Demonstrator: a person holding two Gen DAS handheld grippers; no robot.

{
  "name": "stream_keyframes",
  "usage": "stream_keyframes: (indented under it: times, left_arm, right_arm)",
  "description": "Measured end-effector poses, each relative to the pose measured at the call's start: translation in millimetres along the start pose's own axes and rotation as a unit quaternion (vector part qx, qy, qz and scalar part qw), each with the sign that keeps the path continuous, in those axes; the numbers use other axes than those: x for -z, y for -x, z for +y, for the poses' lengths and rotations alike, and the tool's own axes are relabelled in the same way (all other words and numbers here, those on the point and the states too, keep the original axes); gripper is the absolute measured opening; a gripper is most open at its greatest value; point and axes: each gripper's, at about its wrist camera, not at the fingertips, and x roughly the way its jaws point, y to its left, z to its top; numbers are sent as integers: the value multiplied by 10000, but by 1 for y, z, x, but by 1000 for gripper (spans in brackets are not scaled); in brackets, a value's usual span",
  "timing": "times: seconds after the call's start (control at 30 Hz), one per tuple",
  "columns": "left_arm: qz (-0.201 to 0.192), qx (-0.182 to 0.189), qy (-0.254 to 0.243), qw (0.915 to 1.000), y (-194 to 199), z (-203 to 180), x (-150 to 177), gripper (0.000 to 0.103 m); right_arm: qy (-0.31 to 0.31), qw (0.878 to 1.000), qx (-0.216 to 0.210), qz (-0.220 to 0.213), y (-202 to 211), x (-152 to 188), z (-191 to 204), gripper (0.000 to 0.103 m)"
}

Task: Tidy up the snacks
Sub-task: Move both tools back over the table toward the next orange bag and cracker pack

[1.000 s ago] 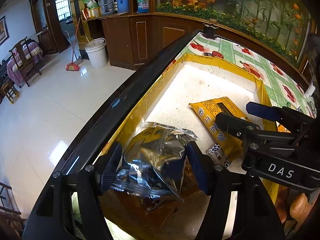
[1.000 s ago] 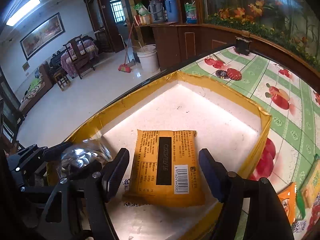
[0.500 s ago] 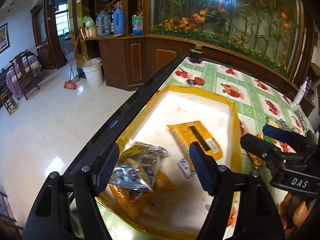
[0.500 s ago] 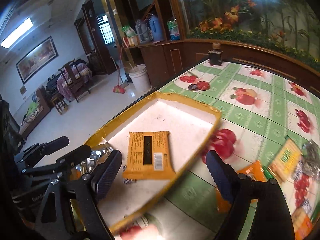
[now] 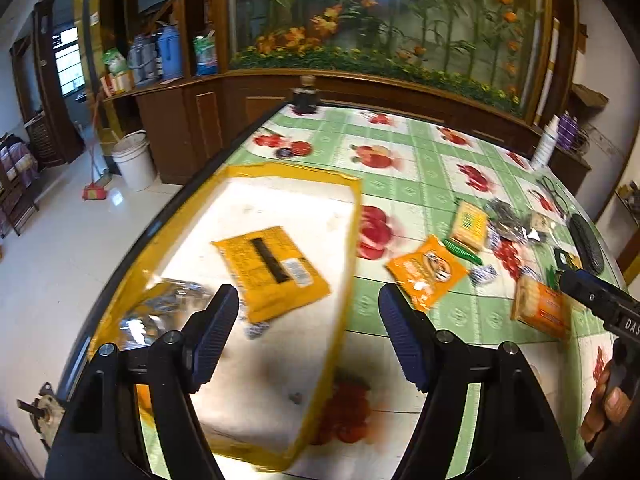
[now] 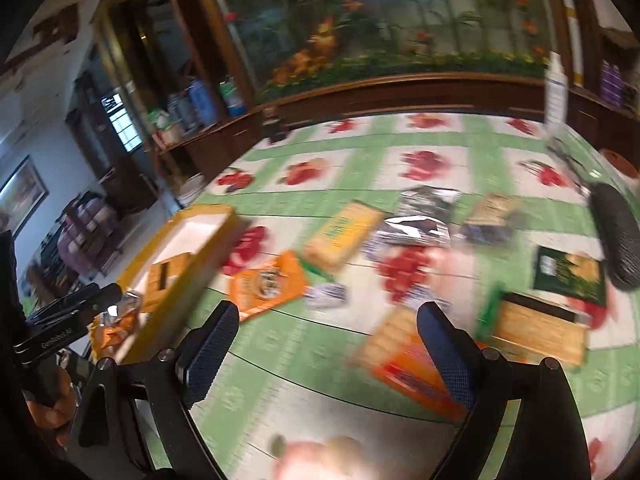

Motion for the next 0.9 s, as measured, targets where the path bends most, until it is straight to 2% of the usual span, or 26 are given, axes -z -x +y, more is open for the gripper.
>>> stream_keyframes:
  times: [0.13,0.23,0.47,0.67,0.9]
  left_arm:
    - [135,306,-407,9986,-9,-34,2,72]
    - [245,500,-789,9953,-15,-58,4,72]
    - [459,793,-1718,9809,-28,-100,0,72]
    - [764,787,-2087,9718,-52,-110,-4,72]
    - [872,732,-2268,9673,-71,-117,-7,72]
  right_arm:
    - [-148,9998,134,37,16,11,-37,92]
    - [-63,9999,110,92,24,18,-49,92]
    - [844,9955,-64,425,12,30,-44,92]
    - [1461,9868,-177,674,-7,29,-40,92]
    - [1773,9794,-344,904,-25,24,-36,92]
